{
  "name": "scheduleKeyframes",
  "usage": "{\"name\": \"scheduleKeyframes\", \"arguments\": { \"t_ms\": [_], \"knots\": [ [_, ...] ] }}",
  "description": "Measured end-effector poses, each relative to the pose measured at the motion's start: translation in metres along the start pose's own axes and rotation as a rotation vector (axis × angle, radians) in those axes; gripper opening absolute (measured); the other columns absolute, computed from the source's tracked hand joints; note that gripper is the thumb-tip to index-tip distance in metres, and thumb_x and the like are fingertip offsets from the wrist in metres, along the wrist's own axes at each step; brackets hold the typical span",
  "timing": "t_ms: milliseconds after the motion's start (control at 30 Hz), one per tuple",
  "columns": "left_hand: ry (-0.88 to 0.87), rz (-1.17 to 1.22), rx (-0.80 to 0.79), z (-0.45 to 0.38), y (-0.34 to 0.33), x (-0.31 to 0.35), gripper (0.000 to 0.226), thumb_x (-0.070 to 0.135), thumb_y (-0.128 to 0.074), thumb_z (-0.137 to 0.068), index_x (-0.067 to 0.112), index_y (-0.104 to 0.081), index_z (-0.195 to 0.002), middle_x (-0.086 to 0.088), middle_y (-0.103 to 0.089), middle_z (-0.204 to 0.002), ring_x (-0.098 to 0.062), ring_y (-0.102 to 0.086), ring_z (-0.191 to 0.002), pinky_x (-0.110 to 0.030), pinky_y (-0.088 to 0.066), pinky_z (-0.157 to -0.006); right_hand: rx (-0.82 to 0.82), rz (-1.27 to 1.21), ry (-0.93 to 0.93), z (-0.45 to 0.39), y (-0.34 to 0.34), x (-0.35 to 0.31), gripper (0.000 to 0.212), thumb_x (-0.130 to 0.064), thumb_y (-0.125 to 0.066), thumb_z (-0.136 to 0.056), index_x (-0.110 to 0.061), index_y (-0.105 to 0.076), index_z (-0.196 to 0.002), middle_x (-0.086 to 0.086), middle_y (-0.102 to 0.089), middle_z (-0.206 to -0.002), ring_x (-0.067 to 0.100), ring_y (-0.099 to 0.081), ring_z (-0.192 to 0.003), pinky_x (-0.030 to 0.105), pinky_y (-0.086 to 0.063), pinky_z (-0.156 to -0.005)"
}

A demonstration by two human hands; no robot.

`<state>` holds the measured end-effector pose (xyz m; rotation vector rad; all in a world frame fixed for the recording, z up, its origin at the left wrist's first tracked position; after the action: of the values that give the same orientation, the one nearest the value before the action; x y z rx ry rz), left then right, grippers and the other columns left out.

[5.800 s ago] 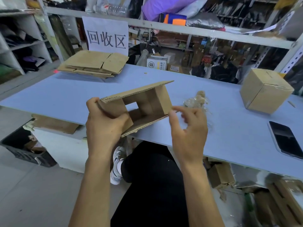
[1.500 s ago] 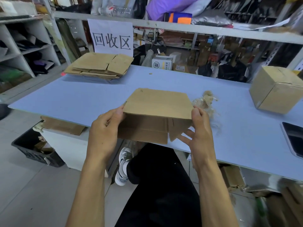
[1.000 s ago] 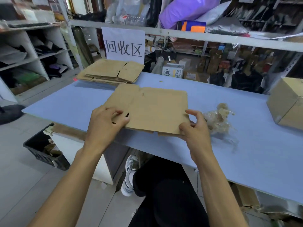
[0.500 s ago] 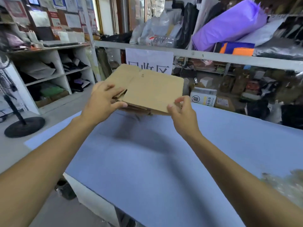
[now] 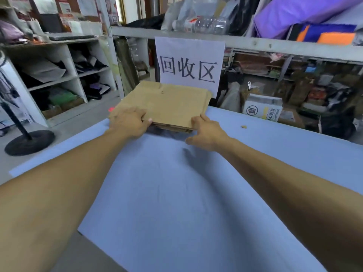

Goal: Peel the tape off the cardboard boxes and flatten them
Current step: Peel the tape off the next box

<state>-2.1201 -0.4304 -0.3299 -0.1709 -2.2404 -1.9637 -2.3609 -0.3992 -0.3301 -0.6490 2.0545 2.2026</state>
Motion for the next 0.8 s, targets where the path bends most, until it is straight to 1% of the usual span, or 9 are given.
{"name": "scheduleKeyframes", "arguments": {
  "t_ms": [33, 100, 167, 233, 300, 467, 567, 667, 800],
  "knots": [
    [0.027, 0.0, -0.066, -0.001, 0.001, 0.0, 0.046, 0.058, -0.031, -0.097, 0.021, -0.054, -0.112, -0.008, -0.056, -0.132, -0.033, -0.049, -0.122, -0.049, -0.039, -0.103, -0.062, 0.013, -0.012, 0.003, 0.002, -0.002, 0.048, -0.044, -0.068, -0.082, -0.021, -0.042, -0.115, -0.002, -0.038, -0.124, 0.039, -0.04, -0.121, 0.051, -0.043, -0.099],
    [0.067, 0.028, -0.123, 0.007, 0.005, 0.01, 0.053, 0.052, -0.035, -0.099, 0.018, -0.048, -0.137, -0.011, -0.045, -0.149, -0.034, -0.04, -0.135, -0.048, -0.034, -0.11, -0.154, 0.031, -0.039, 0.016, 0.007, -0.003, 0.051, -0.043, -0.067, -0.087, -0.022, -0.042, -0.127, 0.0, -0.035, -0.14, 0.04, -0.03, -0.133, 0.049, -0.035, -0.107],
    [0.09, 0.089, -0.041, 0.027, 0.013, 0.033, 0.056, 0.037, -0.038, -0.104, 0.012, -0.028, -0.153, -0.014, -0.026, -0.159, -0.035, -0.026, -0.144, -0.049, -0.03, -0.113, -0.149, 0.064, -0.036, 0.034, 0.016, -0.002, 0.072, -0.041, -0.066, -0.091, -0.03, -0.028, -0.151, -0.002, -0.019, -0.161, 0.041, -0.014, -0.146, 0.054, -0.029, -0.113],
    [0.057, 0.096, 0.046, 0.059, 0.017, 0.065, 0.056, 0.027, -0.041, -0.104, 0.011, -0.022, -0.155, -0.013, -0.016, -0.162, -0.034, -0.019, -0.146, -0.052, -0.031, -0.111, -0.087, 0.128, -0.036, 0.056, 0.026, 0.002, 0.086, -0.038, -0.064, -0.092, -0.037, -0.009, -0.159, -0.004, -0.006, -0.168, 0.039, -0.003, -0.152, 0.058, -0.025, -0.116],
    [-0.066, 0.027, 0.069, 0.088, 0.015, 0.104, 0.054, 0.025, -0.043, -0.104, 0.013, -0.026, -0.153, -0.014, -0.018, -0.162, -0.034, -0.019, -0.146, -0.052, -0.031, -0.112, -0.06, 0.175, -0.062, 0.076, 0.033, 0.009, 0.087, -0.037, -0.061, -0.093, -0.037, -0.004, -0.16, -0.003, -0.004, -0.169, 0.037, 0.0, -0.154, 0.057, -0.021, -0.116],
    [-0.257, -0.011, -0.059, 0.133, 0.03, 0.183, 0.061, 0.038, -0.041, -0.105, 0.021, -0.018, -0.159, -0.011, -0.03, -0.158, -0.033, -0.027, -0.144, -0.047, -0.031, -0.113, 0.015, 0.164, -0.148, 0.136, 0.077, 0.034, 0.084, -0.038, -0.061, -0.094, -0.03, -0.01, -0.16, 0.0, -0.014, -0.167, 0.037, -0.005, -0.153, 0.053, -0.025, -0.116],
    [-0.354, 0.007, -0.152, 0.158, 0.043, 0.234, 0.061, 0.04, -0.038, -0.106, 0.023, -0.015, -0.16, -0.012, -0.027, -0.162, -0.033, -0.028, -0.147, -0.048, -0.031, -0.115, 0.102, 0.074, -0.229, 0.183, 0.116, 0.07, 0.078, -0.038, -0.064, -0.091, -0.024, -0.024, -0.157, 0.007, -0.035, -0.158, 0.039, -0.026, -0.145, 0.051, -0.038, -0.109],
    [-0.44, 0.009, -0.167, 0.185, 0.058, 0.293, 0.06, 0.04, -0.036, -0.107, 0.023, -0.015, -0.16, -0.011, -0.028, -0.163, -0.033, -0.029, -0.148, -0.046, -0.032, -0.115, 0.204, 0.011, -0.304, 0.24, 0.156, 0.115, 0.071, -0.035, -0.063, -0.092, -0.019, -0.032, -0.153, 0.012, -0.044, -0.152, 0.038, -0.033, -0.14, 0.047, -0.043, -0.104],
    [-0.538, 0.016, -0.164, 0.222, 0.072, 0.378, 0.059, 0.042, -0.037, -0.107, 0.022, -0.02, -0.159, -0.013, -0.03, -0.161, -0.036, -0.032, -0.145, -0.05, -0.035, -0.112, 0.286, -0.004, -0.41, 0.318, 0.195, 0.177, 0.077, -0.036, -0.061, -0.093, -0.018, -0.024, -0.158, 0.011, -0.045, -0.148, 0.039, -0.034, -0.14, 0.046, -0.047, -0.096]
  ]
}}
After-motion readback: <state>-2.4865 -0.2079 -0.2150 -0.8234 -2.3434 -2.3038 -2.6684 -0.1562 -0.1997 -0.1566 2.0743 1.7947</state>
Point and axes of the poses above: each hand's wrist, its own z-axis away from the middle knuckle, its own y-axis out of the back of the hand, x = y × z, the point moved 10 cm from there along -z, towards the middle knuckle
